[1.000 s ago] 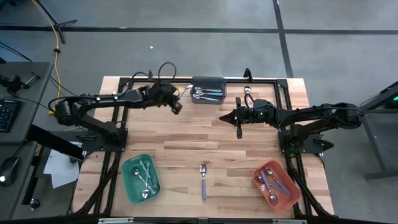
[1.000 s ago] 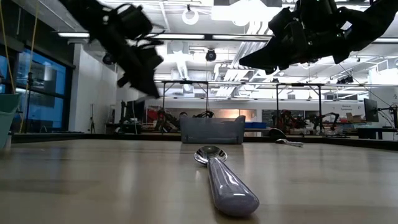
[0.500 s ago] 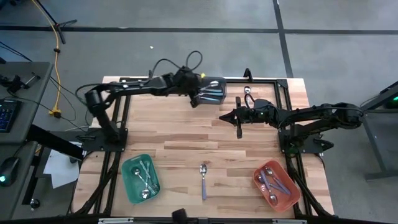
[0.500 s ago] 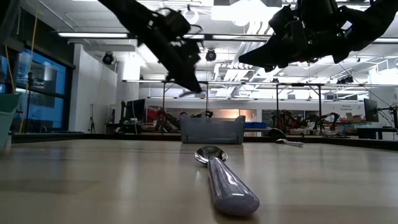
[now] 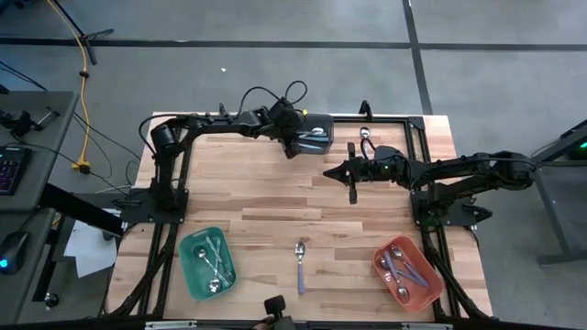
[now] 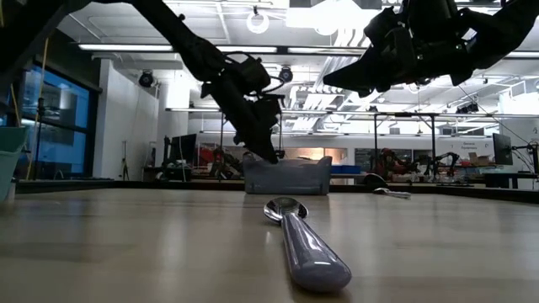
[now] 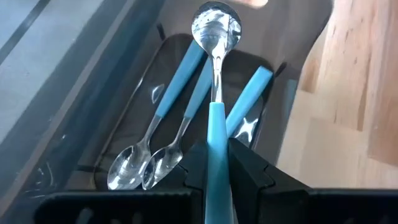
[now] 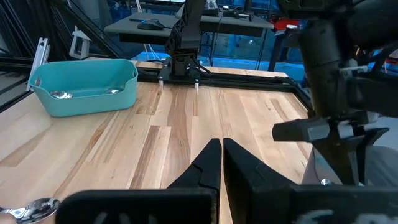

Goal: Sort silverware by color (type)
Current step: Put the blue spoon into the black bin, then put the white patterned into the green bin

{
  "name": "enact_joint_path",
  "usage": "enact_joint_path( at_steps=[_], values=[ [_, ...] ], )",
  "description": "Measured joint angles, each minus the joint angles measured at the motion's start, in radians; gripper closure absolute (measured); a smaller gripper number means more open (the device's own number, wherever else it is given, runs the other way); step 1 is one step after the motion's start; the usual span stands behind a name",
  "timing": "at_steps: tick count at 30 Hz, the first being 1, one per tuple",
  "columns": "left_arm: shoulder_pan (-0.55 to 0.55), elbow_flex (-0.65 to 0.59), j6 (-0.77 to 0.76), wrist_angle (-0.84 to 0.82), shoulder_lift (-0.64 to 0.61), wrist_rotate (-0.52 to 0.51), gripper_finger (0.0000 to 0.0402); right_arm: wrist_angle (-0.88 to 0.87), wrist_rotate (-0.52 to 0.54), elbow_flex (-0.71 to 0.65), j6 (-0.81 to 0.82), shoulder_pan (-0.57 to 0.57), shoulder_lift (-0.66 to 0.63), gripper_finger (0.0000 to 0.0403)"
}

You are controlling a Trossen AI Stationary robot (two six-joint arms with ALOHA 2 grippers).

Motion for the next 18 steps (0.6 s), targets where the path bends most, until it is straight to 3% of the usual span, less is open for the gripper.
enact_joint_path(
  at_steps=[4, 12, 15, 18],
  values=[
    [0.001, 0.0, 0.009, 0.003, 0.013, 0.0, 0.037, 0.0, 0.0, 0.0, 0.0, 0.0, 0.0, 0.0403],
    [0.0, 0.0, 0.017, 0.006, 0.017, -0.016, 0.0317, -0.002, 0.0, 0.0, 0.006, 0.0, 0.0, 0.0403],
    [-0.009, -0.003, 0.02, 0.014, 0.011, -0.082, 0.0317, -0.025, 0.0, 0.0, 0.008, 0.0, 0.0, 0.0403],
    [-0.031, -0.057, 0.028, 0.13, -0.014, -0.126, 0.0335, -0.039, 0.049, 0.0, 0.029, 0.0, 0.0, 0.0403]
  ],
)
